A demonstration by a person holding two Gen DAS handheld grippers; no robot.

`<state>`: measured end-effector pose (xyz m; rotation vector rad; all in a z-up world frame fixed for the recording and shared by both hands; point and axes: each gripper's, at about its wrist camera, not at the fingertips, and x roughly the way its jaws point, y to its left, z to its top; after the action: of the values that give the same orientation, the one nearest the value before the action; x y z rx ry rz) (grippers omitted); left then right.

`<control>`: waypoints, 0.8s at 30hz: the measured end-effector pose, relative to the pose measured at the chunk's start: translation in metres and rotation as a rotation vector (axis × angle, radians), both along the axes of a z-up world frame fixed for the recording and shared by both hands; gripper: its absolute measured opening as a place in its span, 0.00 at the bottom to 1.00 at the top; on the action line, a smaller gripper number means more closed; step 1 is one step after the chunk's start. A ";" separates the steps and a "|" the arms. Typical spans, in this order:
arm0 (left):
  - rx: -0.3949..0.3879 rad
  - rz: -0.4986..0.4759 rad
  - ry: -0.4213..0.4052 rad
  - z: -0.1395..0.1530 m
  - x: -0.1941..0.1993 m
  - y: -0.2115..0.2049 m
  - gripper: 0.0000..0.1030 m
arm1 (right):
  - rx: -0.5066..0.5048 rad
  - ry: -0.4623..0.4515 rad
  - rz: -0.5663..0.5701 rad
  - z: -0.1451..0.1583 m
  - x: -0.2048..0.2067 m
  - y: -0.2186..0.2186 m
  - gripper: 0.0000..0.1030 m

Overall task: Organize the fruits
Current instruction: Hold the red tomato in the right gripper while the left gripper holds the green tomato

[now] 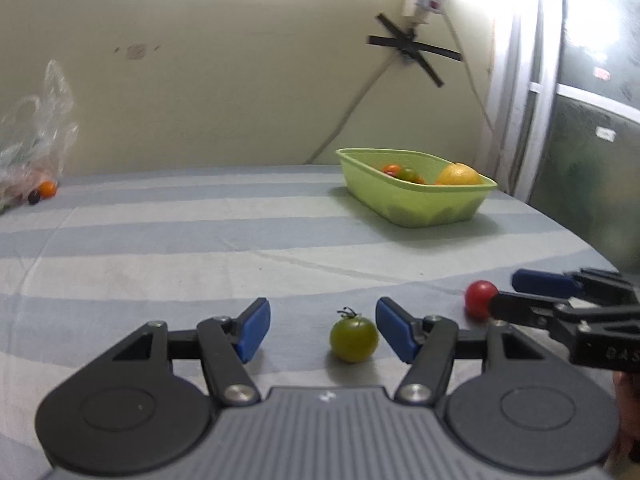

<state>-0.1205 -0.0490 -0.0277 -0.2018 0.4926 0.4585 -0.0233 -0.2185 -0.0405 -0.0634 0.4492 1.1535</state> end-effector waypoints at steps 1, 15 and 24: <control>0.015 -0.012 0.003 0.000 0.001 -0.003 0.58 | -0.003 -0.001 0.004 0.000 0.000 0.001 0.53; 0.079 -0.092 0.065 -0.005 0.010 -0.022 0.57 | -0.053 0.006 0.045 -0.001 0.001 0.008 0.53; 0.047 -0.096 0.082 -0.006 0.014 -0.019 0.51 | -0.081 0.026 0.028 -0.002 0.003 0.012 0.53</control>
<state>-0.1067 -0.0682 -0.0334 -0.1134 0.5688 0.3850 -0.0199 -0.2065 -0.0430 -0.1251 0.5192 1.1643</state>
